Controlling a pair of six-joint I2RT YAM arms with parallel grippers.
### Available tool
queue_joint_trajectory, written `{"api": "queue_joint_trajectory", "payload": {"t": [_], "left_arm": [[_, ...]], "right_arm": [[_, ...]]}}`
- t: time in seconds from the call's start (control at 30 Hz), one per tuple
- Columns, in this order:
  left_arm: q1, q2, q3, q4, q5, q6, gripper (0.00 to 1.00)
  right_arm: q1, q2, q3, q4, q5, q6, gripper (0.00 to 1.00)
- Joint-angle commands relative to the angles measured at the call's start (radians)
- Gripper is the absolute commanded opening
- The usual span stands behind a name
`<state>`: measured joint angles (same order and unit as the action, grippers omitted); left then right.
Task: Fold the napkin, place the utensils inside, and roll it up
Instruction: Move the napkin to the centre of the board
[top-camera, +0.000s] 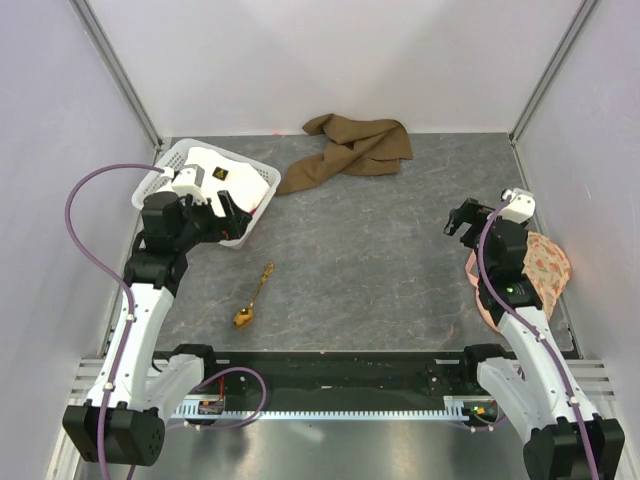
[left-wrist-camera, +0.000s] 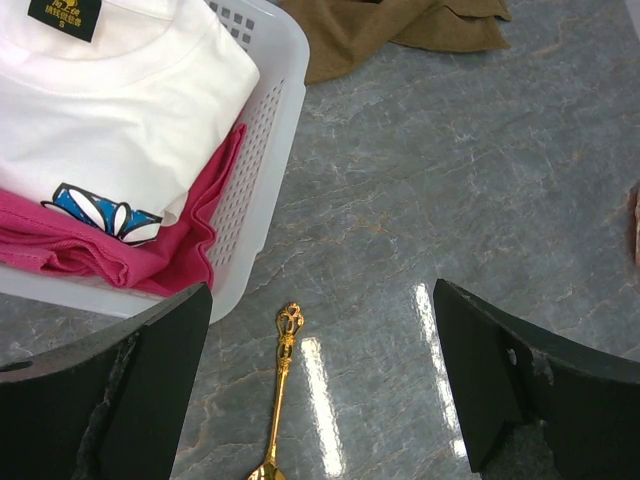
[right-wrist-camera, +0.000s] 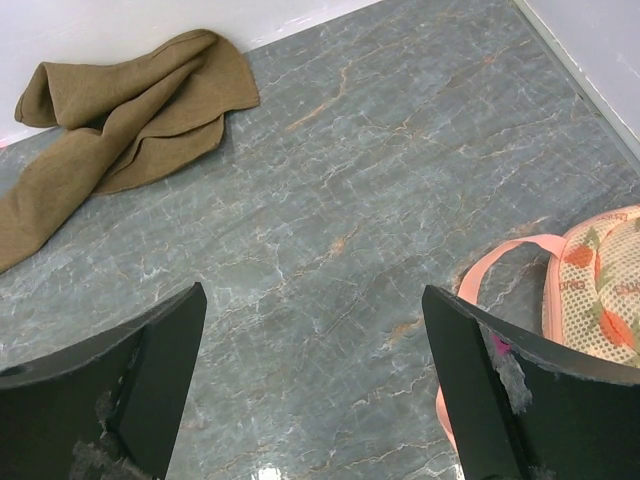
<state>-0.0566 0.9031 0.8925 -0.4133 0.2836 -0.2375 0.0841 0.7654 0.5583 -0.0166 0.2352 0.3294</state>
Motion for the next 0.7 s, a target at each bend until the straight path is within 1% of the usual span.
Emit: {"api": "queue_joint_trajectory", "payload": {"t": [0.0,0.2,0.33,0.53,0.57,0.63,0.67], "left_arm": [[0.003,-0.02,-0.006,0.034,0.029,0.007,1.0],[0.001,-0.007,-0.01,0.045,0.074,-0.002,1.0],[0.001,0.005,-0.01,0.053,0.097,-0.002,1.0],[0.0,0.034,-0.02,0.06,0.138,0.012,0.98],[0.0,0.036,-0.02,0.059,0.144,0.013,0.98],[-0.005,0.045,-0.02,0.062,0.152,0.023,0.97],[-0.006,0.046,-0.021,0.062,0.152,0.026,0.96]], "right_arm": [[-0.001,0.009,0.072,-0.025,-0.022,0.008,0.98],[0.0,0.035,0.129,-0.057,-0.028,0.003,0.98],[-0.001,0.1,0.196,-0.083,-0.053,-0.007,0.98],[0.009,0.288,0.353,-0.112,-0.123,-0.006,0.98],[0.025,0.348,0.398,-0.121,-0.12,-0.004,0.98],[0.043,0.415,0.448,-0.143,-0.103,0.0,0.98],[0.066,0.489,0.498,-0.146,-0.096,0.003,0.98]]}}
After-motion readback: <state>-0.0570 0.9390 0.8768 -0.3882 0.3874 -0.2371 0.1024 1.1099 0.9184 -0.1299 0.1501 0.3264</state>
